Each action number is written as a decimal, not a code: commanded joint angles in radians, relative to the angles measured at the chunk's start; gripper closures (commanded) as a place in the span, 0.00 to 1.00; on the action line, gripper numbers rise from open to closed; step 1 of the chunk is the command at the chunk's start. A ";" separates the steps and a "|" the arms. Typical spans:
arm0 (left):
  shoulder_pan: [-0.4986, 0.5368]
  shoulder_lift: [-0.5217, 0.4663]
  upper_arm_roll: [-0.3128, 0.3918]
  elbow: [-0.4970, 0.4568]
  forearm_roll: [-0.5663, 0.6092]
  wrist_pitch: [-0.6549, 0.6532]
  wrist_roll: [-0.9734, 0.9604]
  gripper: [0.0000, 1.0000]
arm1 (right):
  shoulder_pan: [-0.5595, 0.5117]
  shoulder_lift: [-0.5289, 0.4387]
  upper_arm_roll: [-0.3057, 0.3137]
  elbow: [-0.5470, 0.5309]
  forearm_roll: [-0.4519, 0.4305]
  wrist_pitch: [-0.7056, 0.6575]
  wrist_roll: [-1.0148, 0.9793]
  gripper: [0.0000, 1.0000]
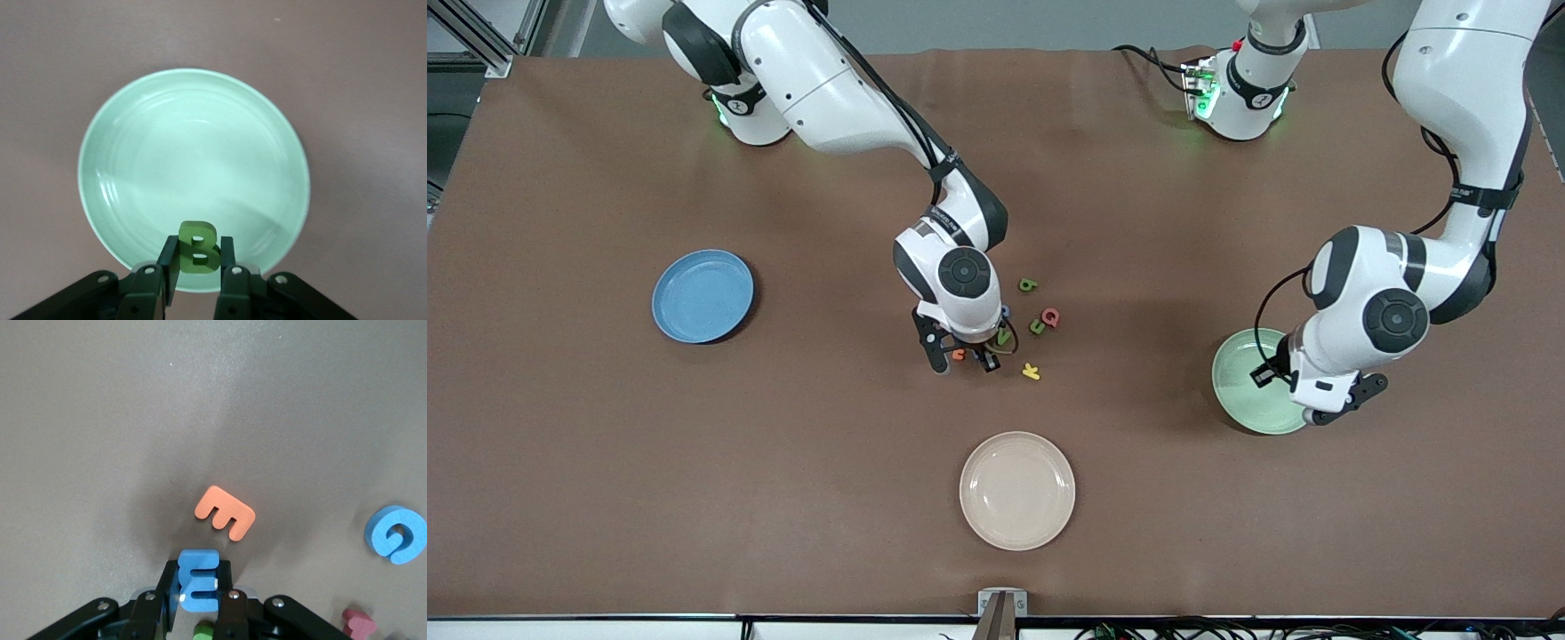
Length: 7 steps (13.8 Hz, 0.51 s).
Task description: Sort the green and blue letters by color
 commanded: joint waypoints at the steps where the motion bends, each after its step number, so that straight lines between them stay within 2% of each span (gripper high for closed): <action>1: 0.069 0.023 -0.009 -0.005 0.017 0.019 0.078 1.00 | -0.005 0.001 -0.009 0.019 -0.008 -0.076 -0.030 1.00; 4: 0.095 0.055 -0.009 -0.008 0.017 0.047 0.125 1.00 | -0.037 -0.022 -0.007 0.138 -0.001 -0.323 -0.168 0.99; 7: 0.093 0.080 -0.009 -0.002 0.017 0.050 0.131 0.98 | -0.075 -0.103 -0.012 0.151 0.024 -0.484 -0.583 0.99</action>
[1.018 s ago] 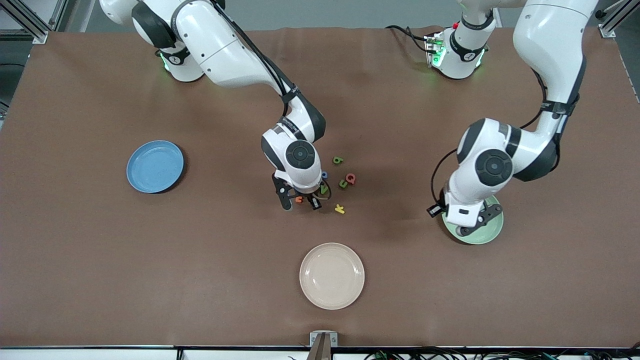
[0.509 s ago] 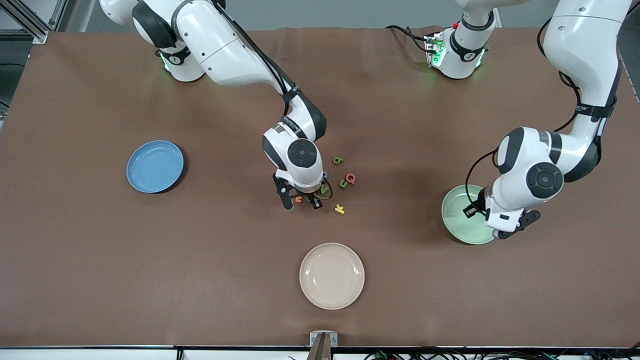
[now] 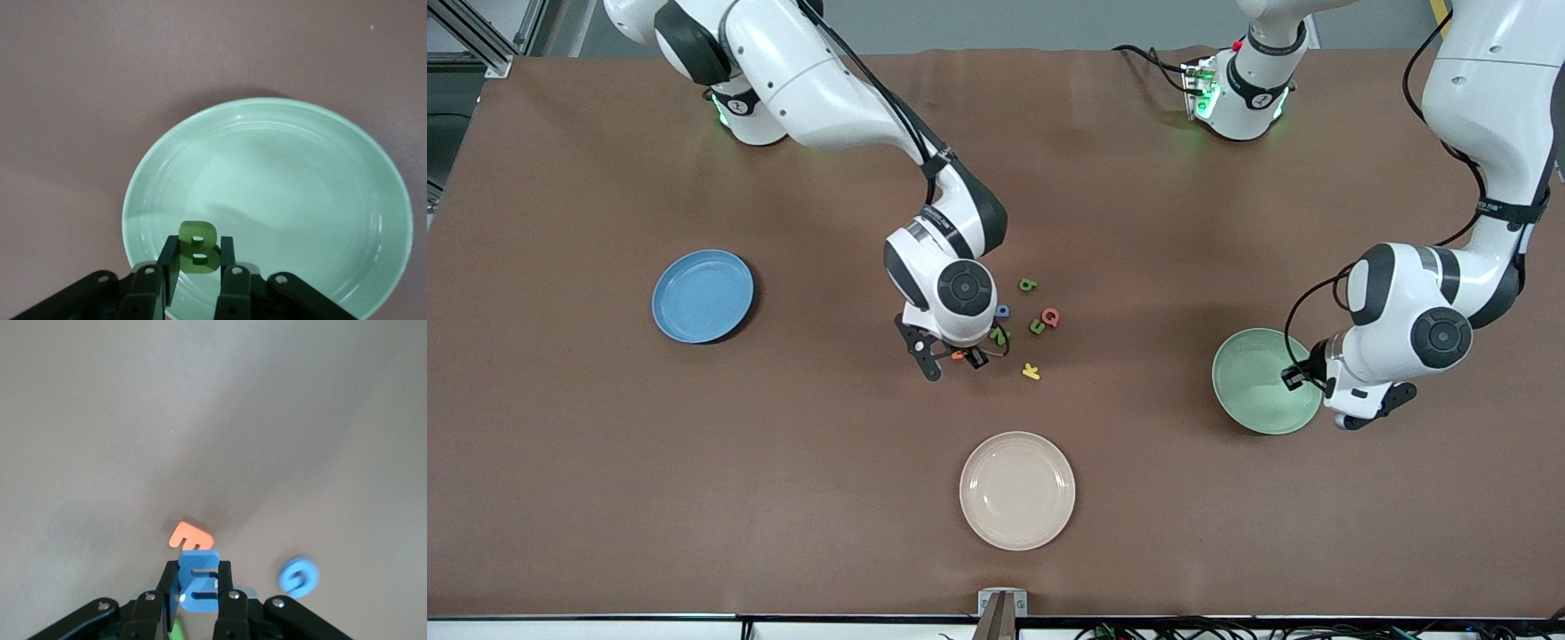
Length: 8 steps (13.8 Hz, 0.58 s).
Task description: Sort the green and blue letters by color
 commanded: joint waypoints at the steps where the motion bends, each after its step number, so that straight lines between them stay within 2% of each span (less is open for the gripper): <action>1: -0.005 0.011 -0.008 0.000 0.020 0.018 0.005 0.97 | -0.061 -0.094 0.005 -0.011 0.024 -0.138 -0.242 1.00; 2: -0.014 0.022 -0.008 0.000 0.021 0.023 0.005 0.95 | -0.086 -0.129 0.008 -0.026 0.025 -0.169 -0.294 1.00; 4: -0.018 0.028 -0.008 0.003 0.024 0.026 0.005 0.85 | -0.127 -0.234 0.005 -0.137 0.024 -0.179 -0.422 1.00; 5: -0.020 0.031 -0.008 0.004 0.024 0.026 0.005 0.73 | -0.159 -0.304 0.005 -0.228 0.024 -0.157 -0.500 1.00; 7: -0.020 0.040 -0.008 0.006 0.038 0.026 0.003 0.32 | -0.224 -0.457 0.005 -0.430 0.024 -0.092 -0.660 1.00; 8: -0.018 0.039 -0.008 0.006 0.038 0.026 0.003 0.00 | -0.256 -0.528 0.005 -0.539 0.024 -0.046 -0.735 1.00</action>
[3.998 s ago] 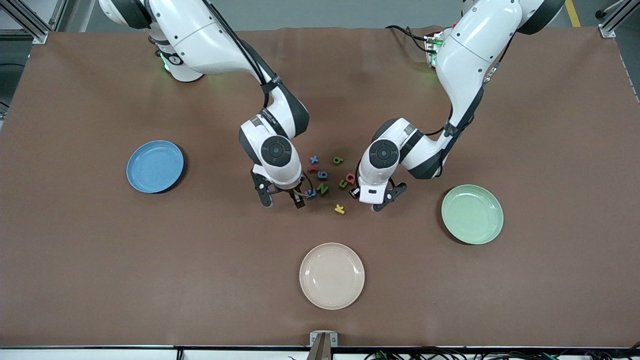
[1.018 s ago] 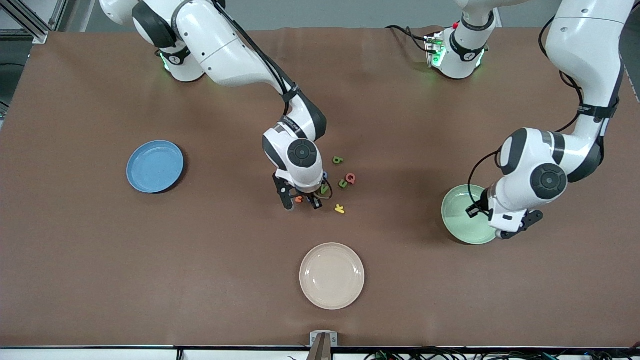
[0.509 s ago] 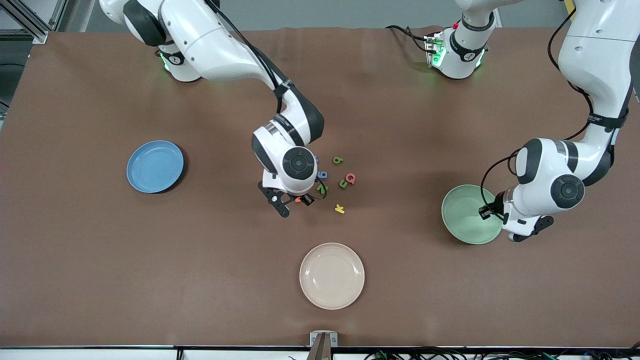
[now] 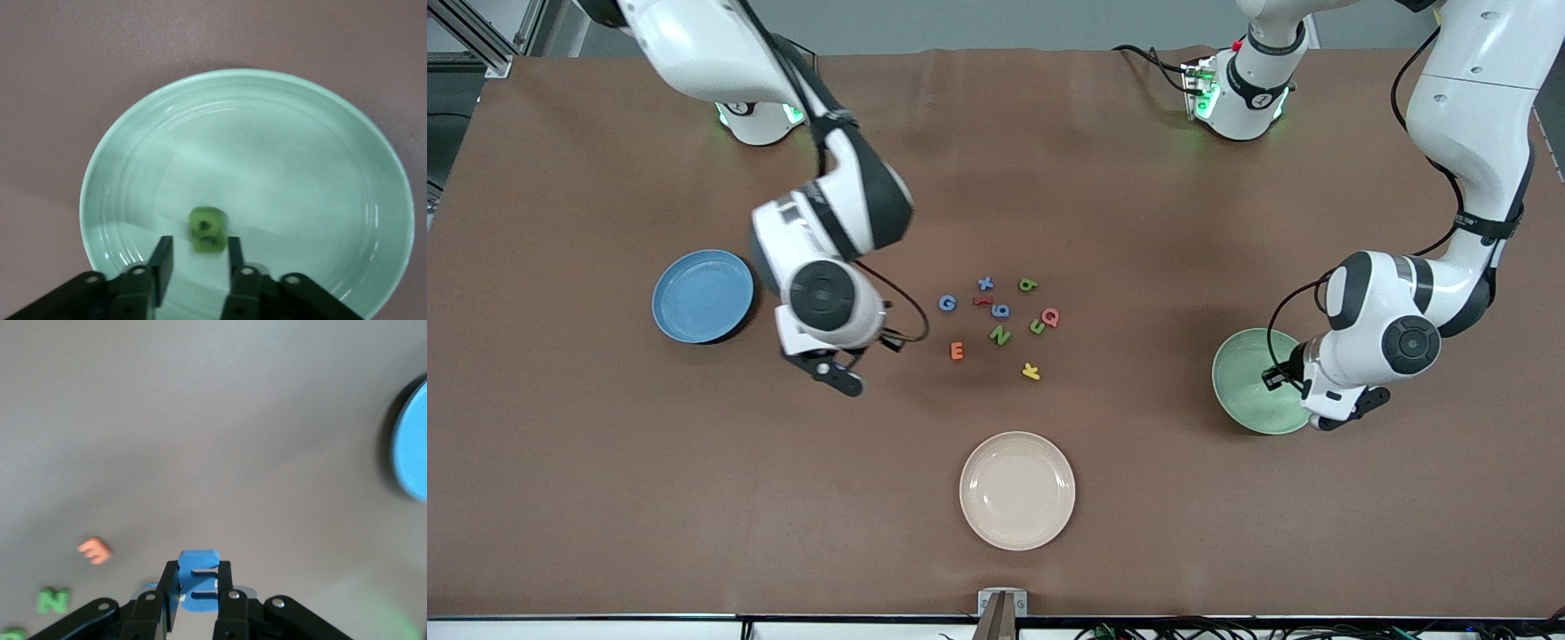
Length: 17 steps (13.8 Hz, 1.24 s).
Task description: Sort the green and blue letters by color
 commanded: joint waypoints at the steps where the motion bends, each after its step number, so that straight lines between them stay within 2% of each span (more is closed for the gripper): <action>1: 0.004 0.002 -0.005 0.006 0.022 0.008 -0.003 0.00 | -0.101 -0.276 0.016 -0.406 0.010 0.153 -0.211 1.00; 4: 0.004 -0.024 -0.015 0.004 0.023 -0.003 -0.011 0.00 | -0.224 -0.445 0.015 -0.700 0.008 0.314 -0.449 1.00; 7: -0.033 -0.045 -0.048 0.004 0.022 -0.018 -0.049 0.00 | -0.322 -0.533 0.013 -0.883 0.005 0.436 -0.616 1.00; 12: -0.175 -0.076 -0.102 0.004 0.022 -0.018 -0.231 0.00 | -0.414 -0.550 0.013 -1.030 0.002 0.612 -0.758 1.00; 15: -0.273 -0.079 -0.105 0.007 0.022 -0.018 -0.452 0.00 | -0.471 -0.519 0.012 -1.041 -0.003 0.646 -0.814 0.99; 16: -0.302 -0.077 -0.105 0.007 0.022 -0.017 -0.533 0.00 | -0.488 -0.510 0.012 -1.040 -0.004 0.646 -0.830 0.95; 17: -0.335 -0.077 -0.105 0.006 0.022 -0.015 -0.608 0.00 | -0.503 -0.499 0.013 -1.037 -0.004 0.646 -0.830 0.77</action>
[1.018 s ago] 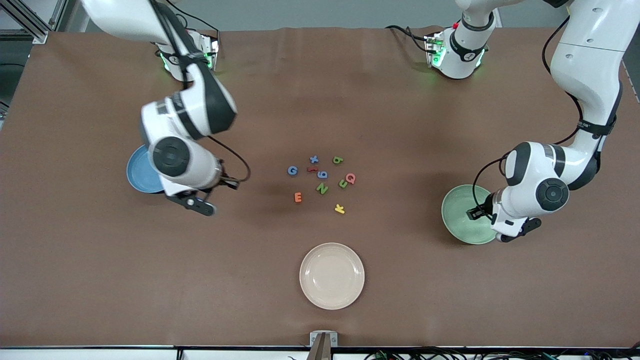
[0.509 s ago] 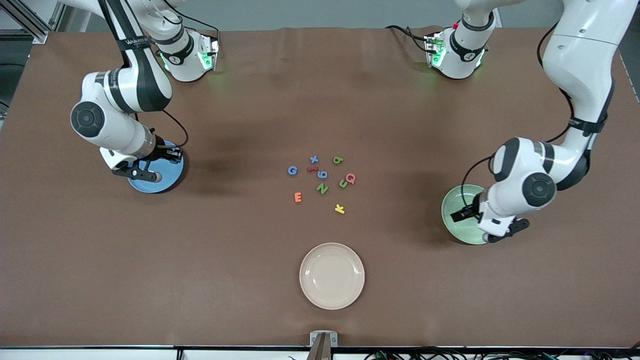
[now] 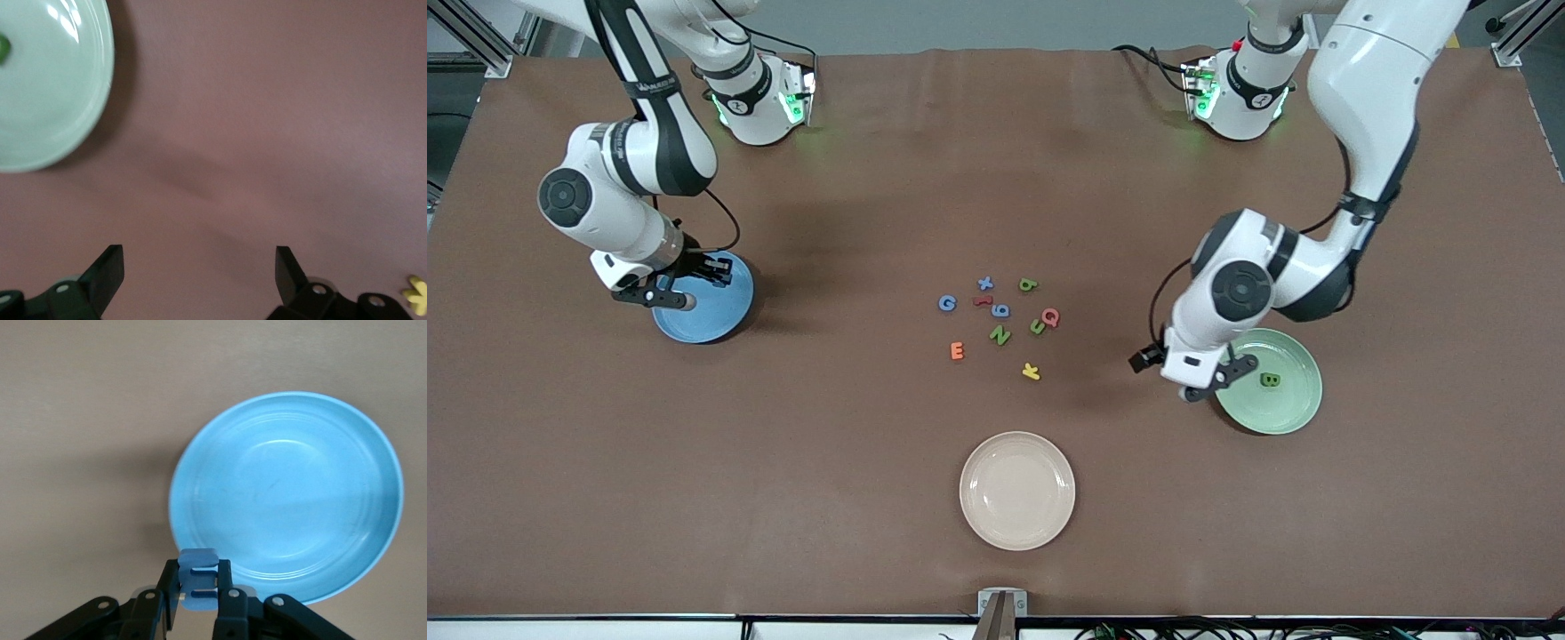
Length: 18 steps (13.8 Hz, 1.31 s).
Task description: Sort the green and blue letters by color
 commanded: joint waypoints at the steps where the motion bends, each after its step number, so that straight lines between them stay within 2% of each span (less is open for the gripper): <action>1: -0.066 -0.016 0.002 -0.007 0.019 -0.010 -0.197 0.01 | -0.062 0.014 0.018 -0.016 0.001 0.024 -0.027 0.34; 2: -0.086 -0.014 0.001 -0.007 0.019 -0.009 -0.286 0.02 | -0.064 0.012 0.018 -0.016 0.001 0.022 -0.025 0.01; 6: -0.160 -0.002 -0.001 -0.009 0.019 -0.001 -0.536 0.03 | -0.053 0.009 0.021 0.001 0.001 0.004 -0.012 0.00; 8: -0.186 0.013 -0.002 -0.007 0.019 0.016 -0.658 0.05 | -0.034 0.008 0.030 0.013 0.004 -0.004 0.055 0.00; 14: -0.264 0.066 0.001 -0.006 0.031 0.125 -0.934 0.23 | 0.201 0.025 0.040 0.153 0.011 -0.105 0.419 0.00; 18: -0.312 0.115 0.010 0.040 0.047 0.126 -1.019 0.36 | 0.386 0.112 0.040 0.266 0.013 -0.105 0.570 0.00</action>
